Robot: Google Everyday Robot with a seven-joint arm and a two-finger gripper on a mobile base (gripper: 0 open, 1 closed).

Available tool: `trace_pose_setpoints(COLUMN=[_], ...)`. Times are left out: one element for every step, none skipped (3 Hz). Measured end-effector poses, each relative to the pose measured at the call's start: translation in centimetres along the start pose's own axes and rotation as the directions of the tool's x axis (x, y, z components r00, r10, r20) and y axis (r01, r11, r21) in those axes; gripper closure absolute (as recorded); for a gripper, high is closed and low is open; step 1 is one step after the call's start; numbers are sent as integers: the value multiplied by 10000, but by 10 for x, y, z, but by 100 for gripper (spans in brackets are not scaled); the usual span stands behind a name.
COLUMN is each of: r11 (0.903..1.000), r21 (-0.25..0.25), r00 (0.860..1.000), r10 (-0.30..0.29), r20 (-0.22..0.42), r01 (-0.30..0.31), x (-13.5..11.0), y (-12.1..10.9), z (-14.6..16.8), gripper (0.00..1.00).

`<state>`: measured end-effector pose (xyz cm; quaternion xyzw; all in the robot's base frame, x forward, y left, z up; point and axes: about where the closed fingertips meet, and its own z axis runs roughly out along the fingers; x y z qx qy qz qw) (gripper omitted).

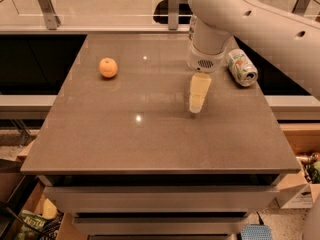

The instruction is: Place 7up can upright

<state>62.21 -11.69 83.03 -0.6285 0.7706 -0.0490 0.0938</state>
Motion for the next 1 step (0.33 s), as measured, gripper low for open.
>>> trace_pose_setpoints(r11=[10000], r21=[0], r00=[10000], r10=[0], r20=[0], r01=[0], x=[0], y=[0], z=[0], gripper=[0])
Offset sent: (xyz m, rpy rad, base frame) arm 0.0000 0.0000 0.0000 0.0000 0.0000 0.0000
